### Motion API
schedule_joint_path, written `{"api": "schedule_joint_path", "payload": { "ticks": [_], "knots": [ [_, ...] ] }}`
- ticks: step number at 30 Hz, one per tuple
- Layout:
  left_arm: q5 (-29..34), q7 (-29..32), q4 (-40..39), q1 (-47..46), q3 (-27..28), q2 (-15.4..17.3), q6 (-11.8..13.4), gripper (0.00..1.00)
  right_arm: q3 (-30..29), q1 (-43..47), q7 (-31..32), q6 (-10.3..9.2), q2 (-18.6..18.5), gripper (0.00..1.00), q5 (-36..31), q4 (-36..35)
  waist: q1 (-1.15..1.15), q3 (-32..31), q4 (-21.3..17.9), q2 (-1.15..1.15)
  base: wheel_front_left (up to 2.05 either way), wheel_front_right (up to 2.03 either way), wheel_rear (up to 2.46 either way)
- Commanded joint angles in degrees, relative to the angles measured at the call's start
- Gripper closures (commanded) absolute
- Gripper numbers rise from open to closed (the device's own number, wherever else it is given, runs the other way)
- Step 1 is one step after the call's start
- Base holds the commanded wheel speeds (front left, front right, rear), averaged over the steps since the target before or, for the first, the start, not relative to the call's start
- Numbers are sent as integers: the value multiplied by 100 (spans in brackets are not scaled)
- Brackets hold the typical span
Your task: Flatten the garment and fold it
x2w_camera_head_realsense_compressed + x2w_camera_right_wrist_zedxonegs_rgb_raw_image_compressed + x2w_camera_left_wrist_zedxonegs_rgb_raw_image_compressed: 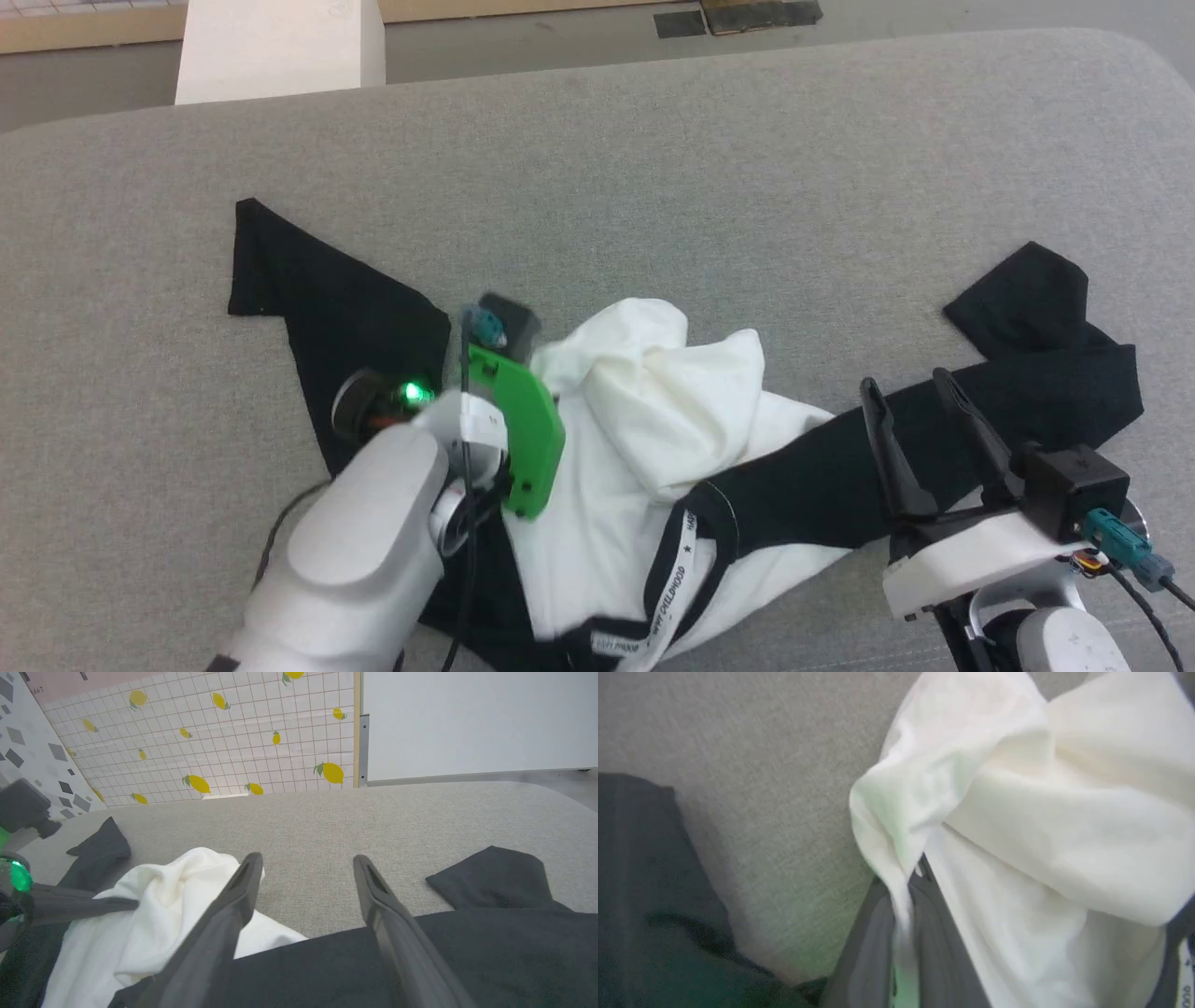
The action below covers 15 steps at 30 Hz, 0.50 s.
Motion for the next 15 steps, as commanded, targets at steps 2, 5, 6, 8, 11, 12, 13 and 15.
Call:
{"api": "schedule_joint_path", "payload": {
  "ticks": [2, 5, 6, 8, 11, 12, 13, 15],
  "knots": [
    [170, -595, -117, -366, 176, 15, 189, 100, 14, -170, -33, -9, 2, 0, 29, 7, 0, 15, 35, 0, 0, 0, 0],
    [380, -1385, -126, -741, 460, 16, 561, 100, 50, -237, -28, -9, 2, 0, 28, 6, 0, 20, 54, 0, 0, 0, 0],
    [426, -1565, -96, -851, 542, 27, 664, 100, 62, -257, -24, -9, 2, 0, 27, 4, 0, 29, 53, 0, 0, 0, 0],
    [484, -1946, 19, -1103, 751, 53, 885, 100, 98, -300, -16, -9, 2, 0, 26, -4, 0, 68, 39, 0, 0, 0, 0],
    [398, -2438, 790, -1675, 1198, 170, 1157, 100, 322, -442, 23, -9, 2, 0, 30, 16, 0, 265, -123, 0, 0, 0, 0],
    [347, -2485, 917, -1720, 1258, 170, 1158, 100, 345, -463, 22, -9, 2, 0, 35, 21, 0, 299, -148, 0, 0, 0, 0],
    [269, -2571, 1071, -1760, 1339, 156, 1151, 100, 364, -485, 16, -9, 2, 0, 43, 32, 0, 333, -172, 0, 0, 0, 0],
    [185, -2590, 1377, -1774, 1361, 140, 1053, 0, 393, -515, 15, -9, 2, 0, 51, 59, 0, 393, -202, 0, 0, 0, 0]
  ]
}}
